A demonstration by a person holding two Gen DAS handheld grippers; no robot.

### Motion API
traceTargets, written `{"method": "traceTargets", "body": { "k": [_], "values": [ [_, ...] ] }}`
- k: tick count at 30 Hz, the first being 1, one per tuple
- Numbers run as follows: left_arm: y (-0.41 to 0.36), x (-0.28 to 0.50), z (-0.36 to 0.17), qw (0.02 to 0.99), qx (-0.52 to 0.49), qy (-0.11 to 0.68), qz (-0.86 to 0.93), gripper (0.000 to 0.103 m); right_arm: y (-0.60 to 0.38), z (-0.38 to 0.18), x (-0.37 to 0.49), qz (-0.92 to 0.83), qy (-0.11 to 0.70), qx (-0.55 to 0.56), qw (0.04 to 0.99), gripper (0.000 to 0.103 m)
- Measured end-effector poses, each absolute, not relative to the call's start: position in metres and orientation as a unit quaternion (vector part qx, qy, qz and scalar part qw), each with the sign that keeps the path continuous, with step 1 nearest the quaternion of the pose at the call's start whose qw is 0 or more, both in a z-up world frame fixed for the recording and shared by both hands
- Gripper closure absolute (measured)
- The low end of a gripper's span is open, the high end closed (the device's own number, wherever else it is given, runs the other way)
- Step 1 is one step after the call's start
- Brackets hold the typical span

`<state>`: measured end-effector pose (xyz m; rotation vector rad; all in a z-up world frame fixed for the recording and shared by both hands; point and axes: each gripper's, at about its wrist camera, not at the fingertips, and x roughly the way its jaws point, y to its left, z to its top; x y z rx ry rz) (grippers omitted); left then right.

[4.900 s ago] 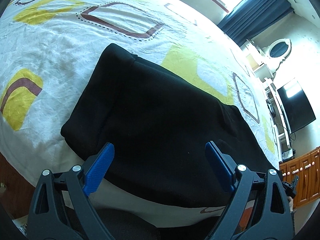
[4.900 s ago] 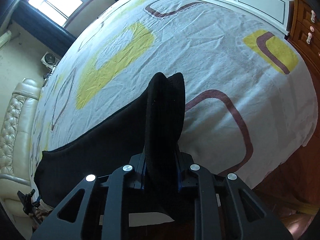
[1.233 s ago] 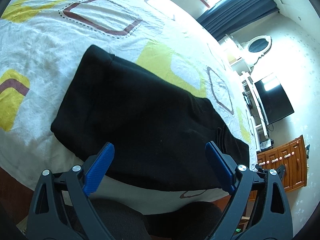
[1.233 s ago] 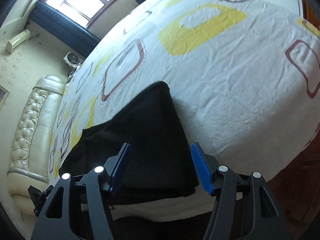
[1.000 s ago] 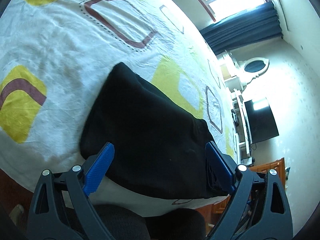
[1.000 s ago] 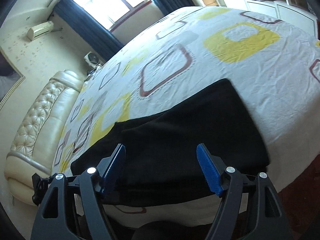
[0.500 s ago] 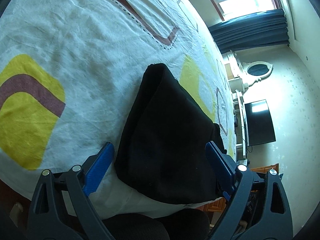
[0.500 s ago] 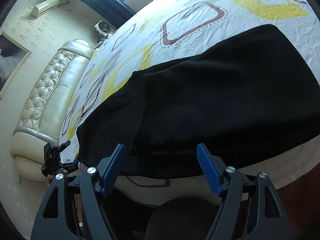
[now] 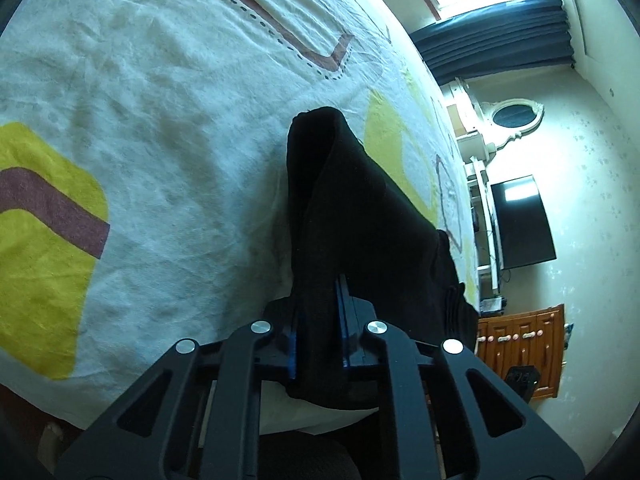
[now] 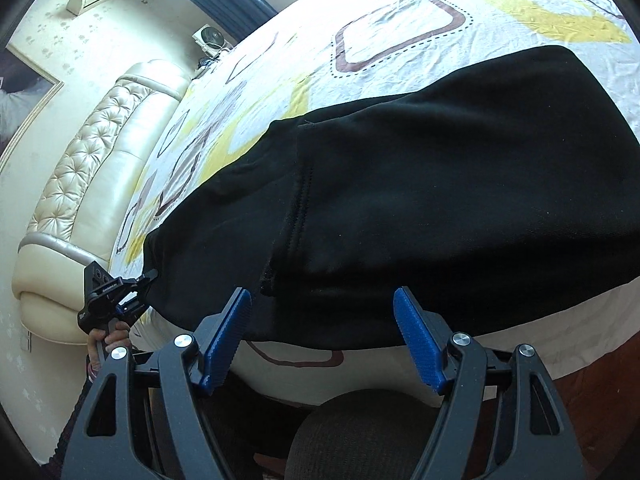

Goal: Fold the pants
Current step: 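Grasp the black pants end with the left gripper and lift it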

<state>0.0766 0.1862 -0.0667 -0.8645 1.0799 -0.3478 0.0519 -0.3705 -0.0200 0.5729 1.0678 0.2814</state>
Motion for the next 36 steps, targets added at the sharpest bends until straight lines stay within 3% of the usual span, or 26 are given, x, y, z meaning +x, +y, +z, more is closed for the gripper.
{"method": "traceTargets", "body": {
  "k": [8, 24, 36],
  "values": [
    [0.181, 0.069, -0.026, 0.757, -0.438, 0.447, -0.187, 0.091, -0.362, -0.012, 0.051, 0.14, 0.491, 0.25, 0.823, 0.03],
    [0.016, 0.08, 0.101, 0.825, -0.28, 0.419, -0.256, 0.091, -0.379, 0.004, 0.04, 0.116, 0.448, 0.282, 0.84, 0.03],
    [-0.177, 0.099, 0.084, 0.811, -0.154, 0.481, -0.296, 0.091, -0.433, 0.013, 0.023, 0.056, 0.387, 0.376, 0.84, 0.03]
  ]
}}
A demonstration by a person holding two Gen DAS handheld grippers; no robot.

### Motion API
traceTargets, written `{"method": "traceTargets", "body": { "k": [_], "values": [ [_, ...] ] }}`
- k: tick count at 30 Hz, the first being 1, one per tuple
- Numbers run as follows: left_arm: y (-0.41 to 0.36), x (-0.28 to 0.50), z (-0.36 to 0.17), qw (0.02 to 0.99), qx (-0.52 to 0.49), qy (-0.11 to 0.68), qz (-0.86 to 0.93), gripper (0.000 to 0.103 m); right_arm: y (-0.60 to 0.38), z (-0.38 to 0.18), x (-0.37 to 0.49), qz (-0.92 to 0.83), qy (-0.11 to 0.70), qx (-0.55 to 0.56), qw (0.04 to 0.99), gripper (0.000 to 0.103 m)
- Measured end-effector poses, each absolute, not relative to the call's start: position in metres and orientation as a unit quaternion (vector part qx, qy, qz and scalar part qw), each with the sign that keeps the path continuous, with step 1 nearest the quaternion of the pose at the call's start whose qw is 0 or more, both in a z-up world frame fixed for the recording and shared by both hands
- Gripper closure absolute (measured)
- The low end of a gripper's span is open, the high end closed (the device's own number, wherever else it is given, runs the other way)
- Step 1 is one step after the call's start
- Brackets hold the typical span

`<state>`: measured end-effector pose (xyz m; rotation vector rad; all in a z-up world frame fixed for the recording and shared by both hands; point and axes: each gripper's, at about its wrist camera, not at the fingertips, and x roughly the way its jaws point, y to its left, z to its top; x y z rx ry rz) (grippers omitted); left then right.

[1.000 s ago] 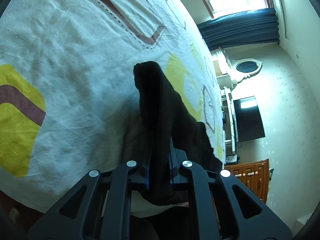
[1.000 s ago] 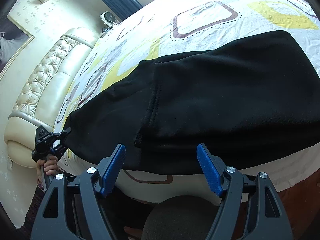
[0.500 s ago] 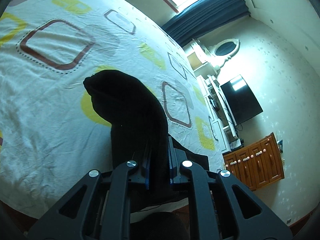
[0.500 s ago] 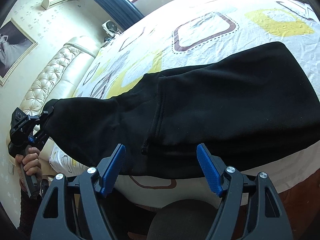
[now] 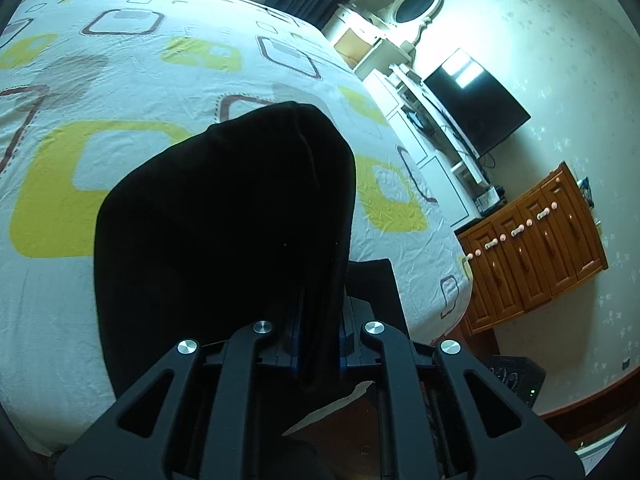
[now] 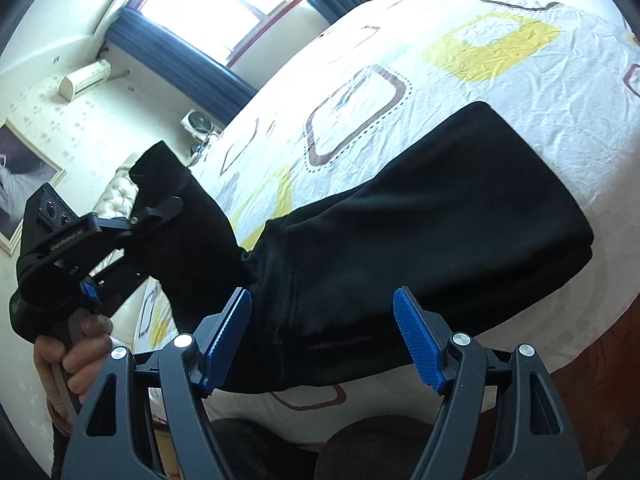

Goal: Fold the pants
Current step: 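Grasp the black pants end with the left gripper and lift it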

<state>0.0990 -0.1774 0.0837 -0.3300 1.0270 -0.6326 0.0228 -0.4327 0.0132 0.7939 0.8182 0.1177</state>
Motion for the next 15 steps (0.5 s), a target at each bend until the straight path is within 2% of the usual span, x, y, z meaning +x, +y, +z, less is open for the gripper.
{"method": "traceTargets", "body": {
  "k": [7, 15],
  "values": [
    [-0.25, 0.105, 0.043, 0.795, -0.118, 0.517, -0.296, 0.091, -0.475, 0.018, 0.009, 0.011, 0.331, 0.417, 0.846, 0.03],
    [-0.306, 0.105, 0.012, 0.79, -0.08, 0.536, -0.287, 0.091, -0.503, 0.011, 0.001, -0.017, 0.305, 0.444, 0.842, 0.029]
  ]
}}
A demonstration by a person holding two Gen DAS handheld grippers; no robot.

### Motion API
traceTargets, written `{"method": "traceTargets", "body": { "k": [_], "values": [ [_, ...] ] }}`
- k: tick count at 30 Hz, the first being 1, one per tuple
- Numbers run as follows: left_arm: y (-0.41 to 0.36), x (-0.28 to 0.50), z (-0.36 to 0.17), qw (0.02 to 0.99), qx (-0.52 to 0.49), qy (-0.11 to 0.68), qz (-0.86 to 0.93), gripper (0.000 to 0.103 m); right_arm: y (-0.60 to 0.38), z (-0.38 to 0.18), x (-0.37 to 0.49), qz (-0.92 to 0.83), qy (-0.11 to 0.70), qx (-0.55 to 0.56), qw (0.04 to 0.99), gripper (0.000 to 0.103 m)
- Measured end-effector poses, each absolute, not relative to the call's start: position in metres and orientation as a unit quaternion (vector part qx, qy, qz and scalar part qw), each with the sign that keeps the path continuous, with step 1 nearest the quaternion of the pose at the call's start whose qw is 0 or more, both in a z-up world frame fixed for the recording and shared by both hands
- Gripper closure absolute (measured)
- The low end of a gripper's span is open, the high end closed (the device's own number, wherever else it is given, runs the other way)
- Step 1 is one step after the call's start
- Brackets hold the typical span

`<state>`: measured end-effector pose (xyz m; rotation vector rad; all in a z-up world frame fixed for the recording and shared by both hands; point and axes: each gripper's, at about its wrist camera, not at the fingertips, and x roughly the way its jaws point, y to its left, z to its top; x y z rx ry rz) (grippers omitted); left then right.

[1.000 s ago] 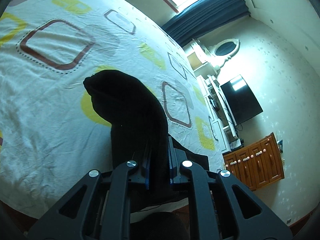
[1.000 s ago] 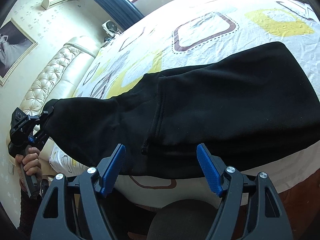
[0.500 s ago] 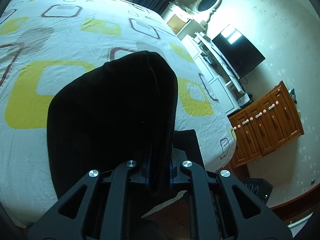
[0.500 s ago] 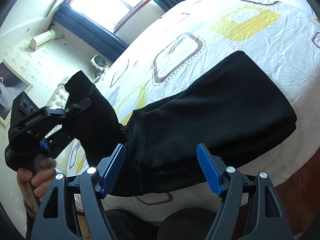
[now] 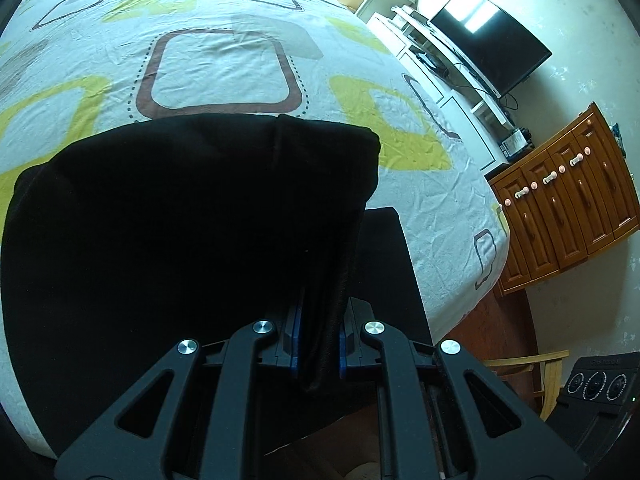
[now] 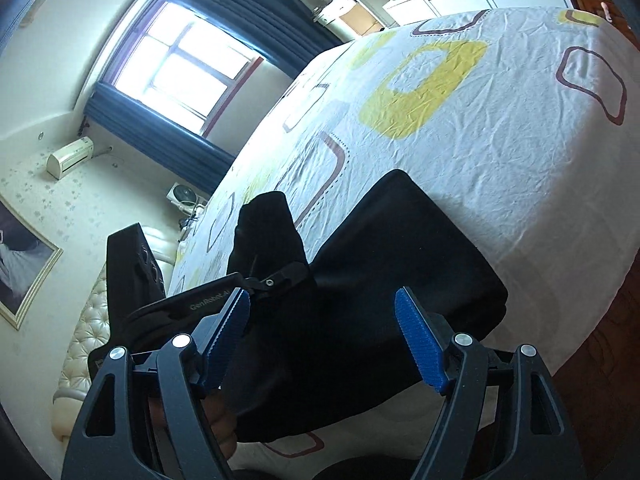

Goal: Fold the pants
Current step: 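Grasp the black pants end with the left gripper and lift it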

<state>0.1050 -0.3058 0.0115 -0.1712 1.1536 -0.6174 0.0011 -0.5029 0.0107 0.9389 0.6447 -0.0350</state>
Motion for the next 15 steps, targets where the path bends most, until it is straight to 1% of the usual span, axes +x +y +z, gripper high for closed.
{"method": "traceTargets", "body": {
  "k": [5, 8, 10, 11, 14, 15],
  "values": [
    [-0.324, 0.105, 0.004, 0.784, -0.074, 0.543, -0.291, 0.091, -0.508, 0.007, 0.002, -0.023, 0.299, 0.445, 0.844, 0.029],
    [-0.329, 0.102, 0.004, 0.786, -0.06, 0.542, -0.291, 0.089, -0.516, 0.0, -0.001, -0.032, 0.303, 0.455, 0.837, 0.029],
    [-0.326, 0.099, 0.006, 0.783, -0.071, 0.54, -0.301, 0.082, -0.52, -0.003, -0.005, -0.036, 0.305, 0.466, 0.829, 0.029],
    [-0.323, 0.096, 0.008, 0.779, -0.083, 0.539, -0.309, 0.081, -0.523, -0.006, -0.004, -0.036, 0.307, 0.471, 0.827, 0.029],
    [-0.311, 0.088, 0.018, 0.77, -0.116, 0.532, -0.331, 0.07, -0.529, -0.011, -0.001, -0.031, 0.317, 0.472, 0.822, 0.029],
    [-0.306, 0.085, 0.024, 0.77, -0.126, 0.525, -0.339, 0.063, -0.529, -0.013, 0.002, -0.028, 0.324, 0.468, 0.821, 0.029]
  ]
}}
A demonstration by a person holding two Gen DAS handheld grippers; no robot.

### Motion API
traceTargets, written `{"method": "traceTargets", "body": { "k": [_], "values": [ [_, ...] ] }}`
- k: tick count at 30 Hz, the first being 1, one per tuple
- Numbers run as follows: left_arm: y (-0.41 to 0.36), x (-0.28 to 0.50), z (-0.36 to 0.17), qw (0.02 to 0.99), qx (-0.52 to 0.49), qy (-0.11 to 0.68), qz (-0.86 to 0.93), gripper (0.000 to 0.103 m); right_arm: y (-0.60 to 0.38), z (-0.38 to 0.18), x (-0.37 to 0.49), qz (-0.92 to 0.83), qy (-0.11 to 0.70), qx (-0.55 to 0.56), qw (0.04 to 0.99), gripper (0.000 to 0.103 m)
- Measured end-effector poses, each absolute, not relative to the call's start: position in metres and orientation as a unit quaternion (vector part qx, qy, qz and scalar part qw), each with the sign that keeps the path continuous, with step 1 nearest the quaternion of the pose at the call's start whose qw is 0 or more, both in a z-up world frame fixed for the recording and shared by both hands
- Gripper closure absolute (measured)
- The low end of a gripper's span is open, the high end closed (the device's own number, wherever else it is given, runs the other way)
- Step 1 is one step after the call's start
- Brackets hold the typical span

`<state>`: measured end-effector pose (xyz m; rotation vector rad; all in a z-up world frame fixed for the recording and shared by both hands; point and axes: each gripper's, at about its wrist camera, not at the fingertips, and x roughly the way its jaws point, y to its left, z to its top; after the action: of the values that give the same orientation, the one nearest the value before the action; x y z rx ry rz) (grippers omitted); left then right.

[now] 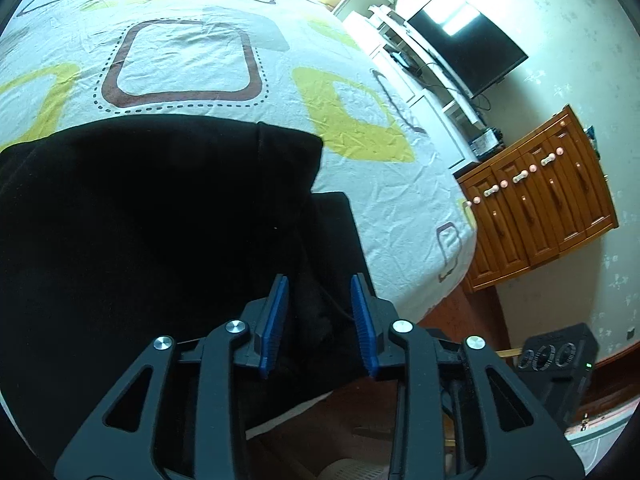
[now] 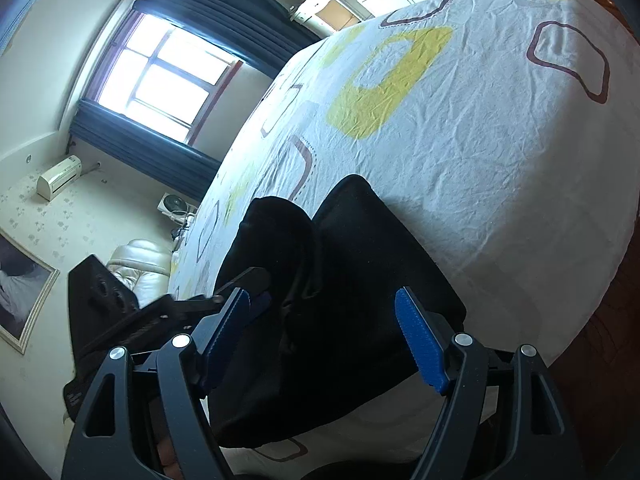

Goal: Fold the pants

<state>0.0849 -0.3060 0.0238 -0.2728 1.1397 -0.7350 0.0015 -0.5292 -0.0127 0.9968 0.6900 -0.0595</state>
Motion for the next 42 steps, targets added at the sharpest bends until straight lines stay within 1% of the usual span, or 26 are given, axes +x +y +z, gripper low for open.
{"method": "traceTargets", "body": {
  "k": [1, 2, 4, 7, 10, 15, 20, 21, 22, 23, 25, 28, 30, 33, 36, 39, 42],
  "values": [
    [-0.301, 0.081, 0.03, 0.773, -0.133, 0.516, -0.345, 0.056, -0.528, -0.015, 0.006, -0.017, 0.336, 0.465, 0.819, 0.029],
    [-0.293, 0.076, 0.036, 0.778, -0.139, 0.504, -0.349, 0.052, -0.527, -0.018, 0.01, -0.003, 0.346, 0.464, 0.815, 0.029],
    [-0.274, 0.067, 0.046, 0.791, -0.147, 0.479, -0.35, 0.038, -0.525, -0.022, 0.016, 0.012, 0.364, 0.457, 0.811, 0.029],
    [-0.236, 0.057, 0.05, 0.809, -0.159, 0.458, -0.332, 0.032, -0.526, -0.023, 0.025, 0.023, 0.376, 0.439, 0.815, 0.029],
    [-0.189, 0.056, 0.042, 0.822, -0.182, 0.455, -0.291, 0.031, -0.528, -0.022, 0.037, 0.022, 0.384, 0.424, 0.82, 0.029],
    [-0.116, 0.057, 0.011, 0.824, -0.232, 0.468, -0.222, 0.031, -0.528, -0.028, 0.065, 0.053, 0.398, 0.428, 0.81, 0.029],
    [-0.072, 0.056, -0.024, 0.797, -0.288, 0.5, -0.18, 0.031, -0.514, -0.035, 0.092, 0.083, 0.435, 0.401, 0.802, 0.029],
    [-0.067, 0.055, -0.029, 0.793, -0.296, 0.503, -0.175, 0.031, -0.509, -0.035, 0.095, 0.084, 0.44, 0.392, 0.803, 0.038],
    [-0.064, 0.055, -0.033, 0.789, -0.302, 0.506, -0.171, 0.031, -0.503, -0.037, 0.099, 0.092, 0.451, 0.385, 0.8, 0.06],
    [-0.063, 0.054, -0.037, 0.786, -0.308, 0.51, -0.169, 0.031, -0.496, -0.04, 0.102, 0.099, 0.463, 0.38, 0.795, 0.065],
    [-0.063, 0.053, -0.042, 0.779, -0.315, 0.515, -0.169, 0.03, -0.487, -0.043, 0.106, 0.096, 0.473, 0.365, 0.796, 0.08],
    [-0.059, 0.049, -0.045, 0.78, -0.32, 0.511, -0.169, 0.03, -0.489, -0.034, 0.102, 0.107, 0.458, 0.379, 0.797, 0.086],
    [-0.06, 0.048, -0.042, 0.781, -0.319, 0.508, -0.174, 0.029, -0.495, -0.019, 0.096, 0.118, 0.442, 0.379, 0.805, 0.088],
    [-0.062, 0.047, -0.039, 0.78, -0.32, 0.504, -0.188, 0.023, -0.506, 0.006, 0.083, 0.131, 0.416, 0.377, 0.817, 0.089],
    [-0.068, 0.046, -0.035, 0.777, -0.323, 0.501, -0.201, 0.022, -0.519, 0.02, 0.072, 0.125, 0.402, 0.37, 0.828, 0.09],
    [-0.076, 0.045, -0.034, 0.772, -0.324, 0.503, -0.214, 0.02, -0.536, 0.014, 0.062, 0.108, 0.403, 0.377, 0.827, 0.09],
    [-0.085, 0.045, -0.037, 0.769, -0.32, 0.509, -0.22, 0.019, -0.549, -0.009, 0.054, 0.084, 0.42, 0.374, 0.822, 0.09]
  ]
}}
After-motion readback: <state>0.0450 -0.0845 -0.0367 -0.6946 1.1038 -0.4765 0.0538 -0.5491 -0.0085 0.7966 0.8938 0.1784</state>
